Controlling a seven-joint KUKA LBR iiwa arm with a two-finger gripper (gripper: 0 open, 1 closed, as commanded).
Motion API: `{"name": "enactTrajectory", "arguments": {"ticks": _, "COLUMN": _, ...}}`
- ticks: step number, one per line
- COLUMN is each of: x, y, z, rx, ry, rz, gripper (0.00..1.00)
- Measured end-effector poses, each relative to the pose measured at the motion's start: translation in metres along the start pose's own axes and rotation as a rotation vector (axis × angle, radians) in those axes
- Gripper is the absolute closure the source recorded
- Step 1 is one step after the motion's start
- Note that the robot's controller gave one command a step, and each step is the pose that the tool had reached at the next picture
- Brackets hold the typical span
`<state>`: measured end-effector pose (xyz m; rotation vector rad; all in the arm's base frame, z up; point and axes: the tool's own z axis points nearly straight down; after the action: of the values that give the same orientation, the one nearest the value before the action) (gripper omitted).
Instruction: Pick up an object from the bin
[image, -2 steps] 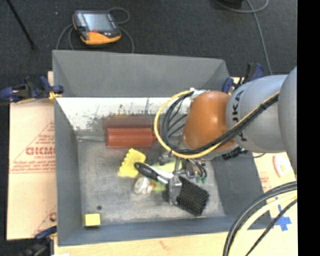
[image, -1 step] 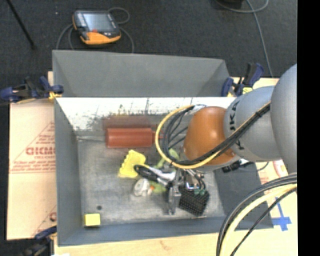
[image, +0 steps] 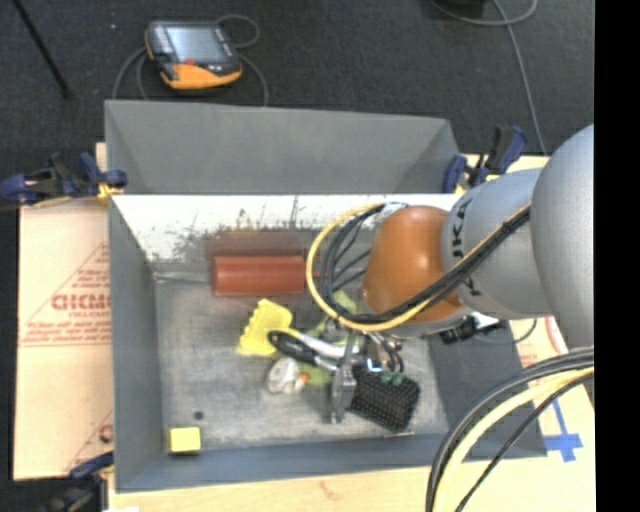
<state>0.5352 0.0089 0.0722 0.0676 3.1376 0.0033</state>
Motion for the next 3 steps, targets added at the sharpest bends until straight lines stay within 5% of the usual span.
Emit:
{"name": "enactTrajectory", "arguments": {"ticks": 2, "x": -0.004, "y": 0.003, "z": -0.003, "rx": 0.003, "ry": -0.001, "rz": -0.278, "gripper": 0.0}}
{"name": "enactTrajectory", "arguments": {"ticks": 3, "x": -0.003, "y": 0.01, "z": -0.005, "rx": 0.001, "ry": -0.001, "rz": -0.118, "gripper": 0.0}}
